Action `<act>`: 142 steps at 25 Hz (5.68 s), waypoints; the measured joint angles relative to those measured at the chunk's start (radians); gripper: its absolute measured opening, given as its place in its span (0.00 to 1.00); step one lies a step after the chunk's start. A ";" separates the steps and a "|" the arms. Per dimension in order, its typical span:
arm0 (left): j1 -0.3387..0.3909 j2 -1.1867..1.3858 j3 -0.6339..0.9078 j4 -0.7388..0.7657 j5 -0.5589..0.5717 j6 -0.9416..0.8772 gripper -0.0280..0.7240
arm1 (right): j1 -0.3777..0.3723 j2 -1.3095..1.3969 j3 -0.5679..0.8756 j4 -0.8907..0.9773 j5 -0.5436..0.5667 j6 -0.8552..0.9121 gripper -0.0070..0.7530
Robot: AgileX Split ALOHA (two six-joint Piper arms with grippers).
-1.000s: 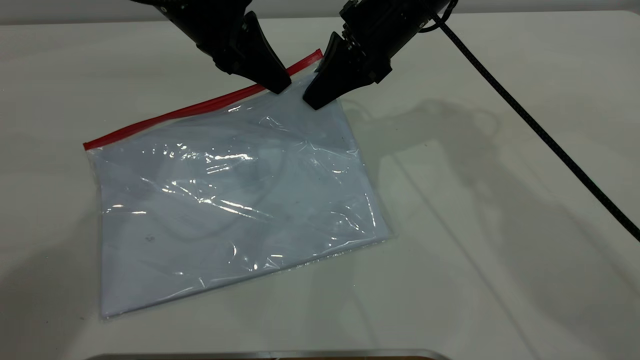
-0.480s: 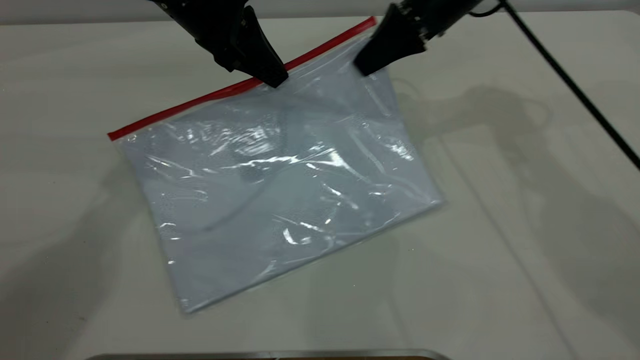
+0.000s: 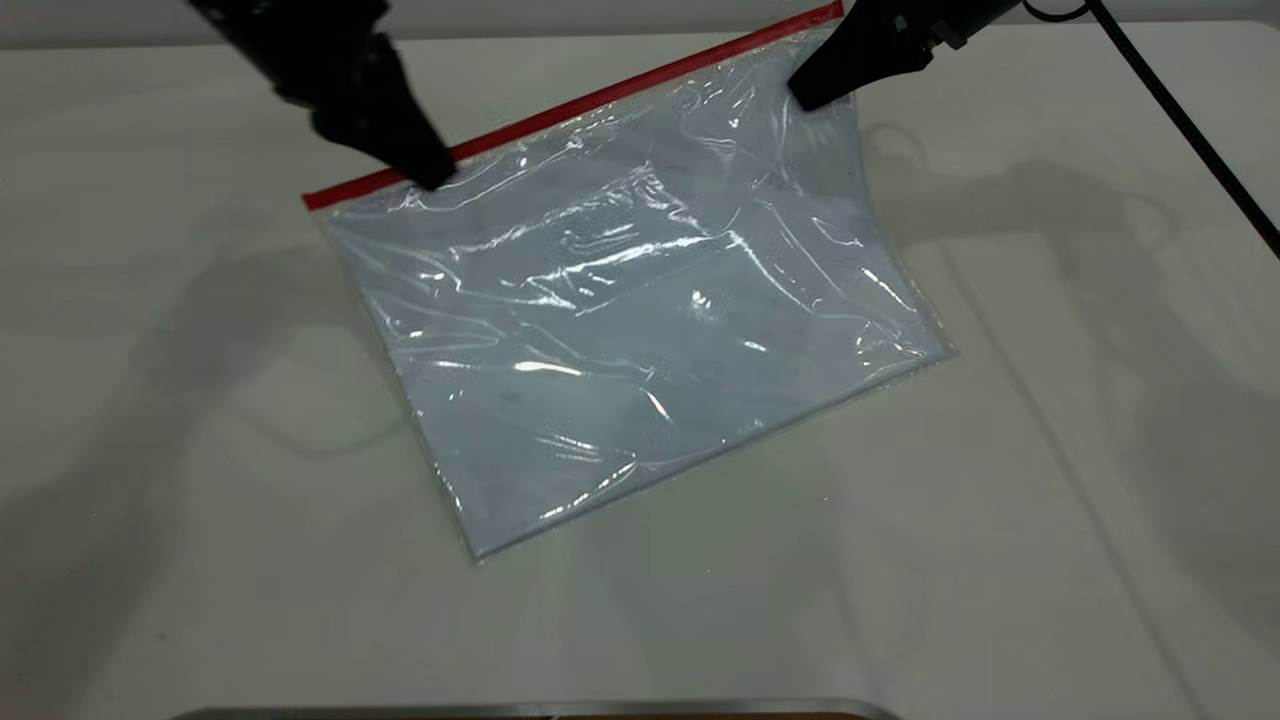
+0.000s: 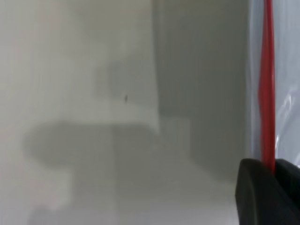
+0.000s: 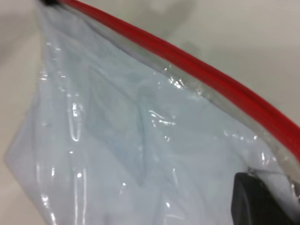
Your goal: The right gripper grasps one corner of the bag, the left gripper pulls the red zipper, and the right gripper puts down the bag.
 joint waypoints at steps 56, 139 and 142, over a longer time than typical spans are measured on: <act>0.062 -1.222 0.002 0.625 0.435 -1.149 0.81 | -0.015 -1.203 0.082 -0.645 0.196 1.104 0.77; 0.131 -2.292 0.992 0.616 0.413 -1.286 0.81 | -0.015 -2.574 1.465 -0.825 0.103 1.193 0.77; 0.131 -2.292 0.996 0.679 0.412 -1.377 0.81 | -0.015 -2.574 1.465 -0.825 0.103 1.193 0.77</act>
